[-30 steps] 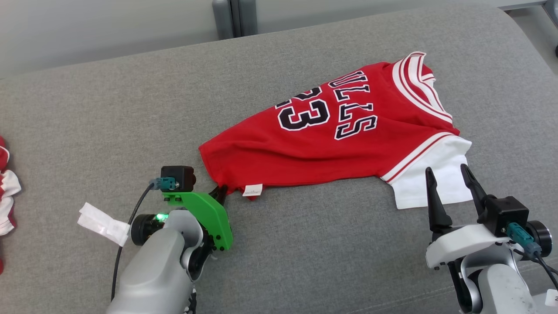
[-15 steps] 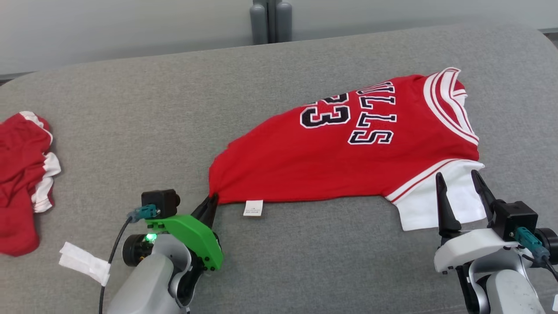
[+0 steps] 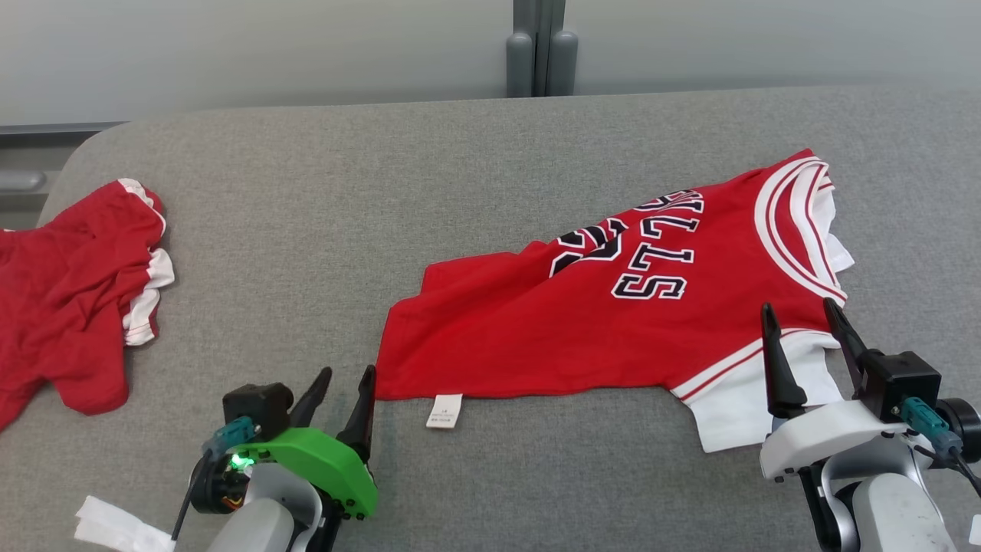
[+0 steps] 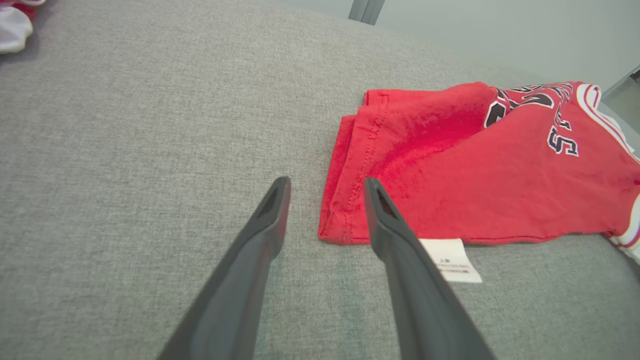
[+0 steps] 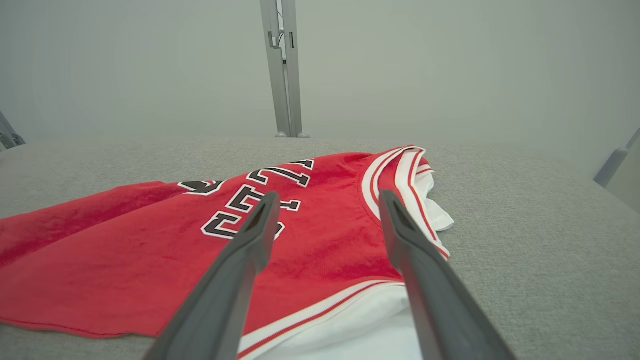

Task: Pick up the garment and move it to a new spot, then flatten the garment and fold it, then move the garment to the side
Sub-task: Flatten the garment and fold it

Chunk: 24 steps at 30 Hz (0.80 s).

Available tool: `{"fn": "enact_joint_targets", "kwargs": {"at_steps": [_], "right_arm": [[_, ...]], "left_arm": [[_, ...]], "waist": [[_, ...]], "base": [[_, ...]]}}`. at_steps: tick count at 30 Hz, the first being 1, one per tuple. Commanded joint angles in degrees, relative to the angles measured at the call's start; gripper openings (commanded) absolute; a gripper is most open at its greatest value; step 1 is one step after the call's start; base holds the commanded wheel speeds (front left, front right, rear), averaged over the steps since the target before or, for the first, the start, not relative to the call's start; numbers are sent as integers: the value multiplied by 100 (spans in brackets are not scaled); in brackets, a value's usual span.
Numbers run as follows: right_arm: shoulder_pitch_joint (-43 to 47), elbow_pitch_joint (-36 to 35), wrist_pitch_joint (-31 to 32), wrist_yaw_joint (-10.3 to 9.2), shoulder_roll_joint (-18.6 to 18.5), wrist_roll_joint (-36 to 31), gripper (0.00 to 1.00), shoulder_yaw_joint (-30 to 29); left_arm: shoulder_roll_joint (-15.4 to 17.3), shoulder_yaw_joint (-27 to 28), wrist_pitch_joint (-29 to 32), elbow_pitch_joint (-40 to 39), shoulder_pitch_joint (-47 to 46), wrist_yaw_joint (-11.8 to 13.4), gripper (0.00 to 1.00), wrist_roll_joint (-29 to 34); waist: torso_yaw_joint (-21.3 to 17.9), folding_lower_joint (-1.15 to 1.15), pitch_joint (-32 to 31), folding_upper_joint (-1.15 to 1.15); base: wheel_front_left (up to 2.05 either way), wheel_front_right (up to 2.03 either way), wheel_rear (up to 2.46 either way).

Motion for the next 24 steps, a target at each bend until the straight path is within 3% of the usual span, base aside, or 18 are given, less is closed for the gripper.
{"fn": "enact_joint_targets", "kwargs": {"at_steps": [1,7,11,17,24], "right_arm": [[71,-25,14,-10,-19,12,100,-11],[106,-66,26,-10,-19,43,100,-68],[152,-82,46,-10,-19,64,100,-95],[218,-89,113,-10,-19,85,100,-72],[245,-91,182,-10,-19,97,100,60]], "left_arm": [[69,46,-188,-28,96,42,100,56],[152,449,-672,-420,199,179,100,326],[171,1050,-690,-1323,446,238,100,916],[-31,1804,-686,-2231,1016,6,100,1698],[-188,2136,-687,-2089,1368,-259,100,2061]], "waist": [[23,0,-40,0],[29,0,-166,0],[24,0,-276,0],[-12,0,-458,0],[-80,0,-633,0]], "base": [[0,0,0],[0,0,0],[0,0,0],[0,0,0],[0,0,0]]}}
